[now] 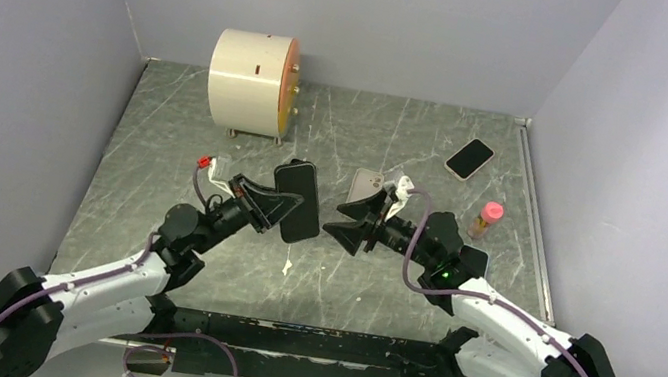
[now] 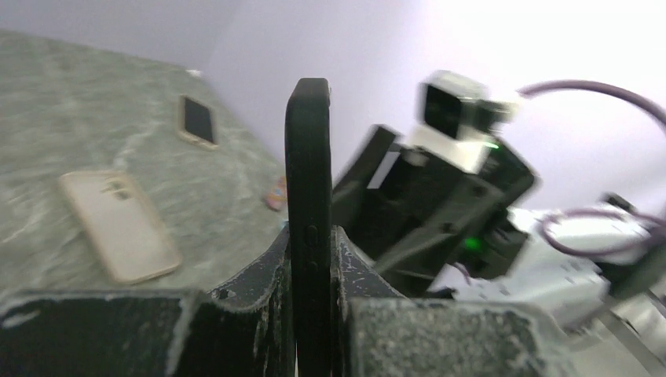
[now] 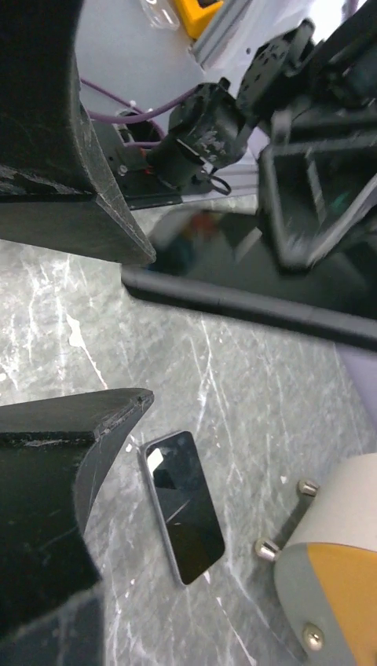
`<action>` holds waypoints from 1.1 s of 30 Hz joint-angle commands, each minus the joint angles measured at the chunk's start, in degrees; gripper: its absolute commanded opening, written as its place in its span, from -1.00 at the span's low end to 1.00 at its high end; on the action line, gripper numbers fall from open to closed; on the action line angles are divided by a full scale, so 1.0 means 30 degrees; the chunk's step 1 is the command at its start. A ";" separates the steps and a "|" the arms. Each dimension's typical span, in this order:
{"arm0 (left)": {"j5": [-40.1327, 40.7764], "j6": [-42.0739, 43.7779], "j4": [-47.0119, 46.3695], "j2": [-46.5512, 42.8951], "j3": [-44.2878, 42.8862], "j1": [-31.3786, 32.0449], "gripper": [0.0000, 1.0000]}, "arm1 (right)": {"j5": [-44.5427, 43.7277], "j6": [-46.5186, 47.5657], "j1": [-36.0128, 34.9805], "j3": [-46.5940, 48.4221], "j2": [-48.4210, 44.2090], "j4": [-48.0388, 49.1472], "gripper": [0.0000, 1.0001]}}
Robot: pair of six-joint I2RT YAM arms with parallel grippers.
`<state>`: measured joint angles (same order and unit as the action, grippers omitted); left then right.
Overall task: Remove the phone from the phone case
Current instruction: Remove the phone case from the phone.
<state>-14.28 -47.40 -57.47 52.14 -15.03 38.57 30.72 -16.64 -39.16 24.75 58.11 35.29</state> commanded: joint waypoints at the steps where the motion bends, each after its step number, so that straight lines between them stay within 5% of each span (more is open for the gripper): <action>1: 0.5057 -0.0678 -0.0405 -0.0037 0.0814 -0.0237 -0.95 | -0.1596 -0.0339 -0.0784 0.0431 -0.0867 0.2251 0.25; 12: 0.7539 -0.2582 -0.5223 0.2014 0.0988 -0.0239 -0.95 | -0.6973 -0.4147 -0.2646 -0.1776 0.0378 0.6307 0.27; 21: 0.5826 -0.3693 -0.8196 0.4067 -0.0101 -0.0244 -0.95 | -0.6623 -0.6617 -0.2746 -0.2443 0.3189 1.0670 0.25; 25: 0.3974 -0.3925 -0.9306 0.4549 -0.0323 -0.0257 -0.95 | -0.6652 -0.5851 -0.2204 -0.2633 0.2284 0.9936 0.22; 33: 0.0887 -0.4335 -0.6254 0.3298 -0.0869 -0.0897 -0.95 | -0.3531 -0.4572 0.0007 -0.2244 -0.0347 0.6830 0.16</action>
<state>-5.34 -58.33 -74.02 64.62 -14.22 37.17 14.52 -32.99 -41.19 16.97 59.96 58.28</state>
